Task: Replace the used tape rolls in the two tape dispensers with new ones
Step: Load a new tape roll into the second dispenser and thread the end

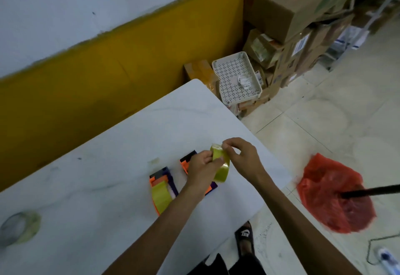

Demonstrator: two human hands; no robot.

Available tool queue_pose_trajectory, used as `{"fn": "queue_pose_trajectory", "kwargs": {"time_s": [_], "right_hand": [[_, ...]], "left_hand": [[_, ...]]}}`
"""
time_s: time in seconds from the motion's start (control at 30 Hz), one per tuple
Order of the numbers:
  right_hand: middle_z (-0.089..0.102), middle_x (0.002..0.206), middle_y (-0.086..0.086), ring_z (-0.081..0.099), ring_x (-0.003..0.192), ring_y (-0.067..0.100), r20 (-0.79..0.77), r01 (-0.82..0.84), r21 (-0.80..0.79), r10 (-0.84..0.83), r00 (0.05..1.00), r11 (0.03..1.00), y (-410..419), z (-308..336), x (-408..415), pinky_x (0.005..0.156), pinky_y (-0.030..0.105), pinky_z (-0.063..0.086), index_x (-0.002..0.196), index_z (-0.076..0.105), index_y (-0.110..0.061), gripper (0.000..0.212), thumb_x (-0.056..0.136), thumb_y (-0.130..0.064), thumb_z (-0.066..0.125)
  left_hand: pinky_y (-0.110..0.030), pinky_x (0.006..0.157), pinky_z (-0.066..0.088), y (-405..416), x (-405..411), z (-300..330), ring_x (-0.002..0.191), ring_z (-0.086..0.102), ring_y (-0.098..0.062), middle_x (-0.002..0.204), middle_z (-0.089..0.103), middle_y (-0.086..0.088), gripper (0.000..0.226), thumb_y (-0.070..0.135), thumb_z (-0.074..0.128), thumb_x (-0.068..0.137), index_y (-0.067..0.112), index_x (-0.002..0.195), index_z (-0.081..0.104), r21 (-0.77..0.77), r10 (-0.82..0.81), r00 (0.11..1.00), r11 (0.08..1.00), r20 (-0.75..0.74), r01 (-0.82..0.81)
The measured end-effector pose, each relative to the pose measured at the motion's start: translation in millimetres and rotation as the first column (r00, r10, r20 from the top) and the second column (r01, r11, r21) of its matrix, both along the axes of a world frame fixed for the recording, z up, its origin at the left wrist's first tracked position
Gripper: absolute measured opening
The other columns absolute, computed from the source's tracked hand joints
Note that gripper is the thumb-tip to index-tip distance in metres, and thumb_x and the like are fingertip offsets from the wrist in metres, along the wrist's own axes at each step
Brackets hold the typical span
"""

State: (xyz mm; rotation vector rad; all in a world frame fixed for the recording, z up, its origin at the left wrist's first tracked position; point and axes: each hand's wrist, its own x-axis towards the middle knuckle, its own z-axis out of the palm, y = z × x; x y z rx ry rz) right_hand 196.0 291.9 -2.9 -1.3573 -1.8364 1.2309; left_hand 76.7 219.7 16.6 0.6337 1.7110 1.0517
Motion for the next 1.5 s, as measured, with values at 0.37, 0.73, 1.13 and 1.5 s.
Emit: {"fn": "queue_pose_trajectory", "kwargs": {"time_s": [0.37,0.73,1.13,1.5], "right_hand": [[0.069,0.083,0.001,0.062,0.075,0.004,-0.121,-0.270,0.001,0.268,0.956,0.963,39,-30,-1,0.067,0.008,0.044,0.087,0.065,-0.008,0.017,0.096,-0.012,0.051],[0.061,0.070,0.003,0.051,0.062,0.004,-0.009,-0.375,-0.040,0.375,0.927,0.926,40,-53,-19,0.058,0.012,0.039,0.076,0.055,-0.009,0.017,0.092,-0.009,0.051],[0.056,0.063,-0.001,0.050,0.057,-0.002,0.085,-0.428,-0.042,0.430,0.899,0.903,32,-54,-27,0.053,0.008,0.037,0.077,0.055,-0.009,0.018,0.093,-0.007,0.049],[0.057,0.064,0.000,0.050,0.057,0.009,0.111,-0.463,-0.033,0.463,0.879,0.886,10,-51,-58,0.053,0.013,0.037,0.079,0.054,-0.011,0.018,0.095,-0.008,0.048]], "left_hand": [[-0.026,0.061,0.049,21,51,-9,0.068,0.061,-0.004,0.070,0.066,0.010,0.016,0.022,0.057,0.086,0.028,0.078,0.071,-0.104,0.380,0.924,0.919,-0.027,-0.381],[-0.031,0.084,0.044,-43,23,-64,0.106,0.055,-0.025,0.112,0.056,-0.008,0.039,0.010,0.057,0.086,0.003,0.124,0.053,-0.208,0.357,0.785,0.833,-0.506,-0.513],[-0.027,0.062,0.044,-32,-2,-47,0.068,0.052,-0.009,0.080,0.048,0.015,0.023,0.011,0.050,0.088,0.019,0.108,0.058,-0.152,0.521,0.812,0.808,-0.262,-0.568],[-0.003,0.051,0.041,-40,3,-57,0.060,0.053,0.018,0.076,0.054,0.011,0.021,0.015,0.048,0.092,0.026,0.103,0.061,-0.023,0.485,0.857,0.868,-0.173,-0.496]]}}
